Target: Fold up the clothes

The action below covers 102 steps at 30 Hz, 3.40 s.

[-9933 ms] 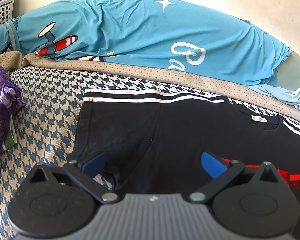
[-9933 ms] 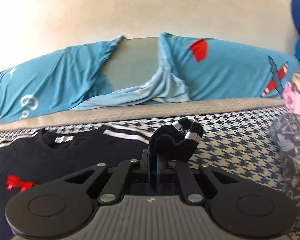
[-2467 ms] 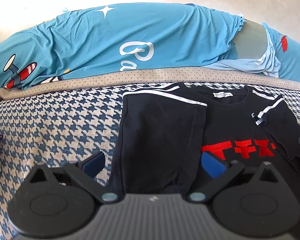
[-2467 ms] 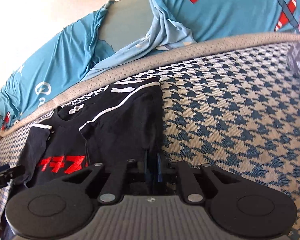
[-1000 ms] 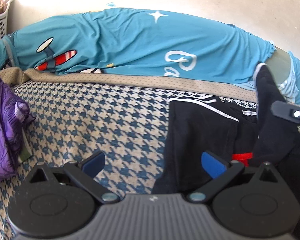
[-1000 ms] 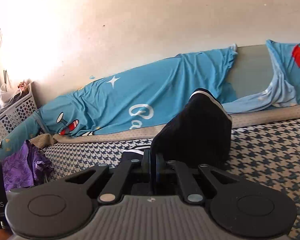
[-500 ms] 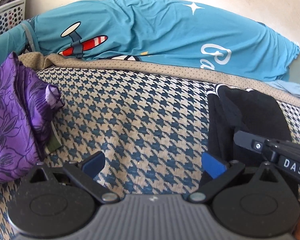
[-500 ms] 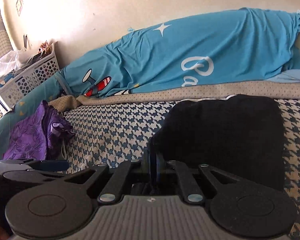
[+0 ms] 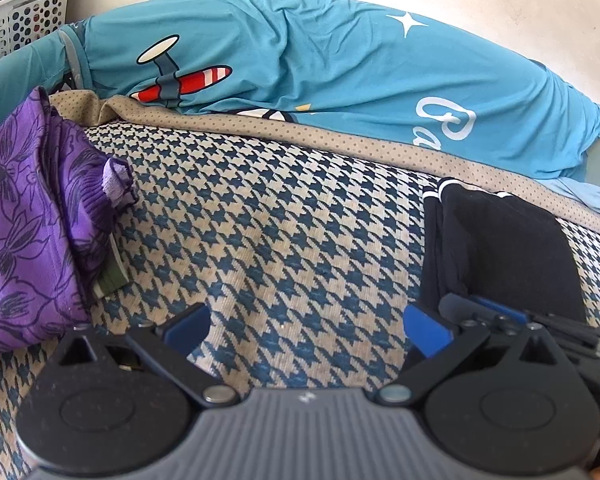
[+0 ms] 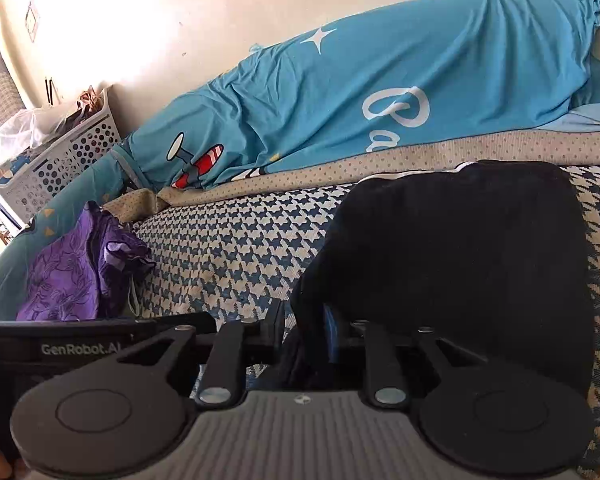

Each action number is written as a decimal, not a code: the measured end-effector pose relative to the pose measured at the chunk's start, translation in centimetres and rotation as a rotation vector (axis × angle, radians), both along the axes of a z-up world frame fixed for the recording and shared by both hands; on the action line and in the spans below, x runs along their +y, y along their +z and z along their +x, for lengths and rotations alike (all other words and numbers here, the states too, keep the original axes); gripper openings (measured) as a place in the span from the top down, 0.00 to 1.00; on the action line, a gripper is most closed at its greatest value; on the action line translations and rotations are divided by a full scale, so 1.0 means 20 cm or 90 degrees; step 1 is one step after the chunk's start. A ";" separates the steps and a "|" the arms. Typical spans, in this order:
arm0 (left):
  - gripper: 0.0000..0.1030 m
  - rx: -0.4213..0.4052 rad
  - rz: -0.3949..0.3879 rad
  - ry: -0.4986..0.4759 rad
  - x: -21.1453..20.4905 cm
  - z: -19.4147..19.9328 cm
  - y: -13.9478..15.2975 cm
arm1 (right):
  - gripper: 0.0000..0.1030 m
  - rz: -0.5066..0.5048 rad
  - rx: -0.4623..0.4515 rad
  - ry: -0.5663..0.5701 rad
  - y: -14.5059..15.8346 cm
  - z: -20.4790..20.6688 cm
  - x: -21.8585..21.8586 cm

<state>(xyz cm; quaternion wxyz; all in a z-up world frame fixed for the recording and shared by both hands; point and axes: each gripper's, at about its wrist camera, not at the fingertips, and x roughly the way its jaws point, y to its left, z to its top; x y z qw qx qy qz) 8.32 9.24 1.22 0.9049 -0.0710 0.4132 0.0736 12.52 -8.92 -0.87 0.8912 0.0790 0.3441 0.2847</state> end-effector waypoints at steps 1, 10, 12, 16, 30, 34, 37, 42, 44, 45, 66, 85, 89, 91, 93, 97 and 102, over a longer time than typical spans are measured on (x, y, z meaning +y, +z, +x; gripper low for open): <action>0.00 0.002 0.001 0.002 0.00 0.00 0.00 | 0.79 -0.002 0.001 0.001 -0.01 0.00 0.01; 0.00 -0.005 -0.020 0.017 0.03 0.01 0.01 | 0.69 -0.006 0.002 0.015 0.05 -0.01 -0.02; 0.00 -0.010 -0.022 0.012 0.02 0.02 0.02 | 0.69 -0.004 -0.001 0.016 0.08 -0.03 -0.05; 0.00 -0.018 -0.028 0.001 -0.02 0.02 0.02 | 0.68 -0.023 -0.016 0.024 0.13 -0.09 -0.10; 0.00 -0.055 -0.026 -0.055 -0.18 0.04 0.02 | 0.67 -0.117 -0.036 0.045 0.13 -0.20 -0.25; 0.00 -0.071 -0.040 -0.062 -0.20 0.04 0.03 | 0.67 -0.132 -0.039 0.058 0.12 -0.22 -0.26; 0.00 -0.076 -0.049 -0.076 -0.22 0.04 0.03 | 0.67 -0.135 -0.038 0.074 0.11 -0.23 -0.26; 0.00 -0.072 -0.041 -0.098 -0.28 0.04 0.02 | 0.67 -0.162 -0.056 0.095 0.09 -0.26 -0.25; 0.00 -0.071 -0.040 -0.103 -0.29 0.05 0.02 | 0.67 -0.177 -0.068 0.095 0.08 -0.26 -0.24; 0.00 -0.070 -0.040 -0.103 -0.29 0.04 0.01 | 0.67 -0.180 -0.072 0.094 0.08 -0.26 -0.24; 0.00 -0.021 -0.055 -0.072 -0.17 0.07 -0.02 | 0.89 -0.171 -0.111 0.164 0.05 -0.34 -0.01; 0.00 0.068 -0.023 -0.034 -0.13 0.13 -0.17 | 0.64 -0.154 -0.077 0.161 0.04 -0.33 0.02; 0.00 0.061 -0.017 -0.032 -0.14 0.10 -0.15 | 0.61 -0.148 -0.070 0.138 0.07 -0.34 -0.05; 0.00 0.057 -0.011 -0.034 -0.15 0.09 -0.14 | 0.61 -0.145 -0.063 0.125 0.08 -0.35 -0.09; 0.00 0.052 -0.004 -0.038 -0.16 0.07 -0.13 | 0.61 -0.140 -0.058 0.111 0.10 -0.36 -0.13; 0.00 0.035 0.010 -0.047 -0.16 0.03 -0.11 | 0.60 -0.146 -0.052 0.084 0.13 -0.42 -0.22; 0.00 0.027 0.025 -0.069 -0.19 -0.02 -0.10 | 0.59 -0.180 -0.051 0.045 0.15 -0.54 -0.33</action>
